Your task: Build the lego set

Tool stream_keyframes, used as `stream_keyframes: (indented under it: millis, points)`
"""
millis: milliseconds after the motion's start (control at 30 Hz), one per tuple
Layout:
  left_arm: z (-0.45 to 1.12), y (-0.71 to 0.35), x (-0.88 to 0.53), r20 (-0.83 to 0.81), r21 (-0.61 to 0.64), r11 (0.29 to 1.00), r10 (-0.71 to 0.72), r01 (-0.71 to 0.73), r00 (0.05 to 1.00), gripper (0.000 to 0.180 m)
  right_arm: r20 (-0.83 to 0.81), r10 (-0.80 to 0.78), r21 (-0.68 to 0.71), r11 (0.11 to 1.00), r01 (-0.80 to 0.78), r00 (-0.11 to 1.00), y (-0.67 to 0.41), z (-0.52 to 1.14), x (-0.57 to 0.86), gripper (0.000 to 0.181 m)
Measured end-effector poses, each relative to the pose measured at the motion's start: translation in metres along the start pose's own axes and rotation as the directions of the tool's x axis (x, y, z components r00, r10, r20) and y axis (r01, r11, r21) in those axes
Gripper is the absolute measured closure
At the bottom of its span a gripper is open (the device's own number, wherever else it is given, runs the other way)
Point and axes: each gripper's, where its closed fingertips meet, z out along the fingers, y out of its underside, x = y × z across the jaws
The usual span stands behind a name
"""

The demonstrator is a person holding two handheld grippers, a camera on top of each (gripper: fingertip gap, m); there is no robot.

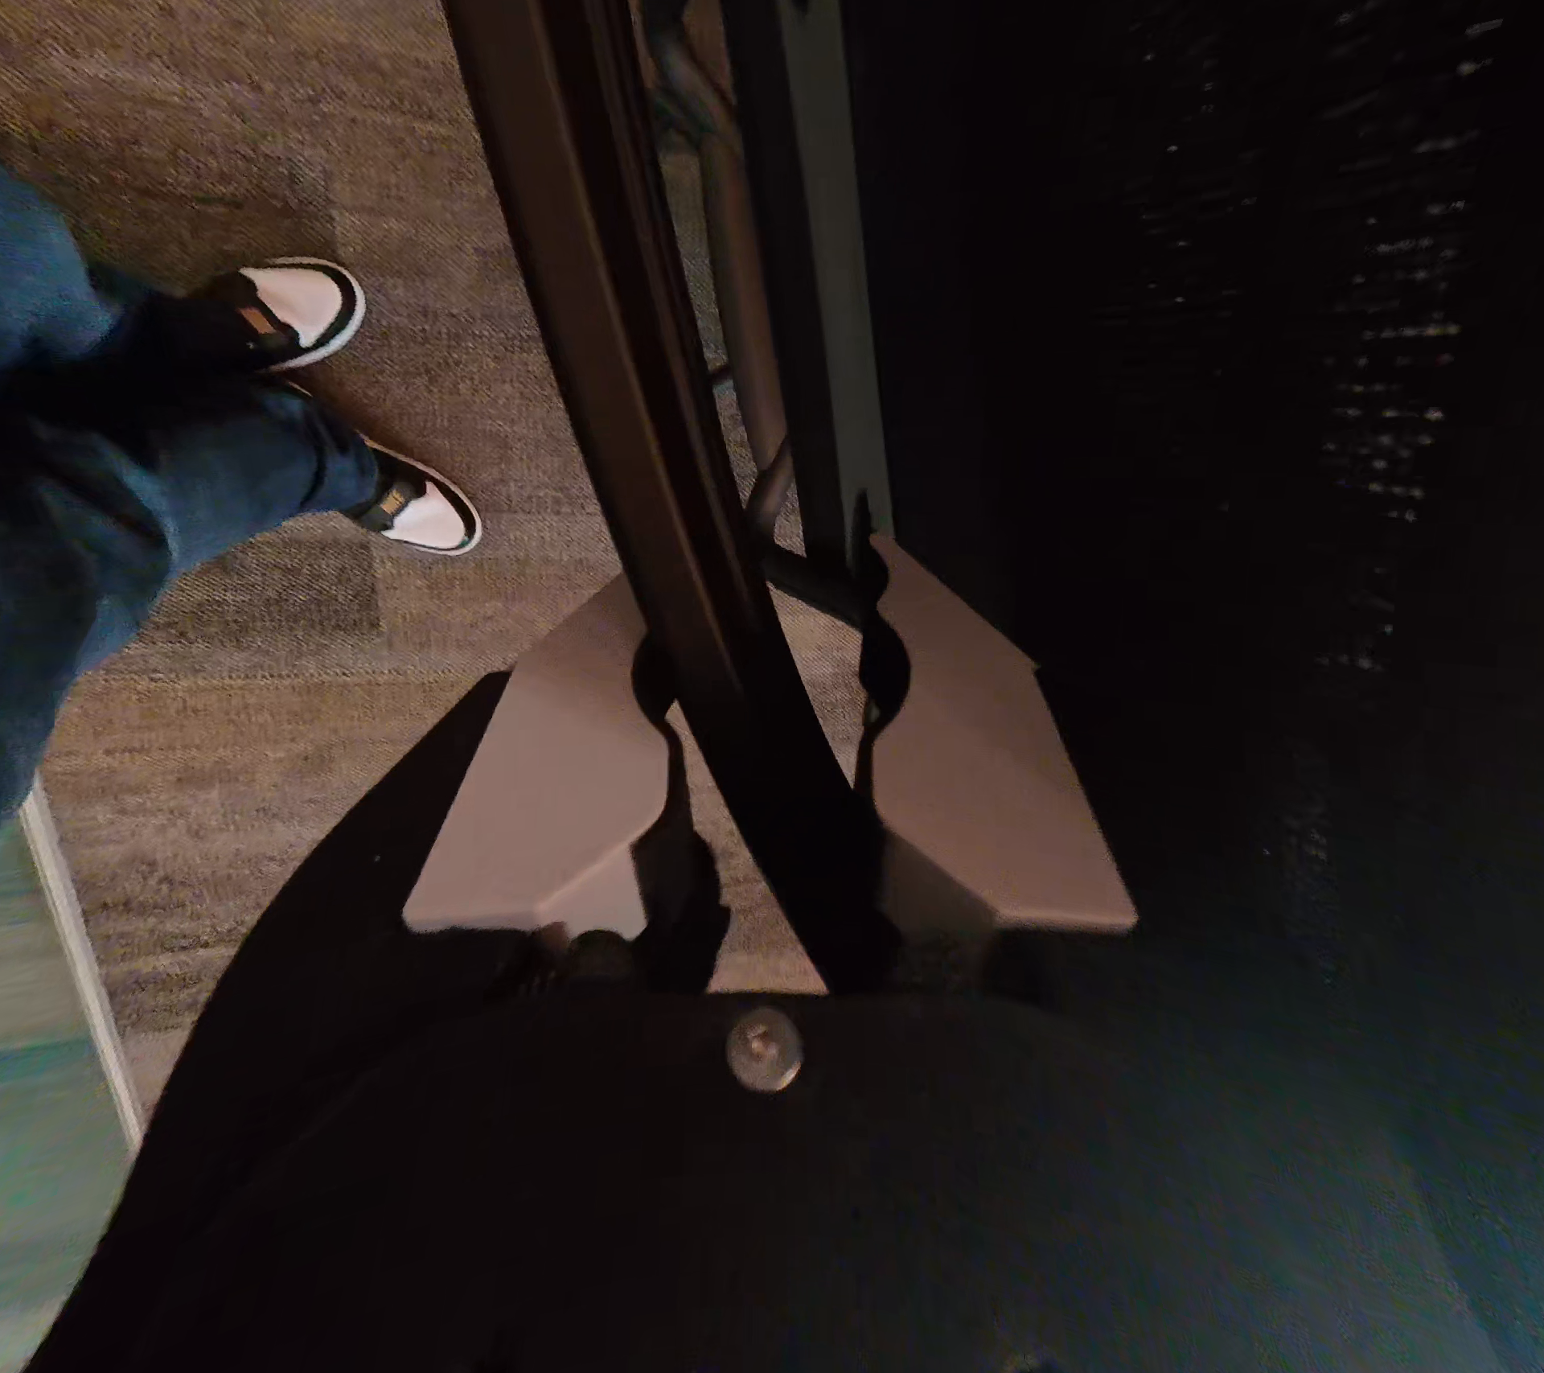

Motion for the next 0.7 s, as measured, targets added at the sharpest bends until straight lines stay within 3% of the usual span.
stream_keyframes:
  millis: [300,367,700]
  points:
    - [-0.004,0.018,0.003,-0.163,-0.098,0.992,-0.097,0.082,0.982,0.146,-0.007,-0.082,-0.048,0.996,0.081,0.997,-0.009,0.004,-0.013,0.167]
    - [-0.008,0.018,0.009,-0.227,-0.086,0.986,-0.161,0.145,0.961,0.148,-0.012,-0.084,-0.049,0.995,0.083,0.996,-0.010,0.004,-0.016,0.169]
    - [-0.011,0.014,0.022,-0.190,0.019,0.996,-0.080,0.086,0.979,0.150,0.019,-0.074,-0.067,0.995,0.075,0.997,-0.002,0.002,-0.029,0.169]
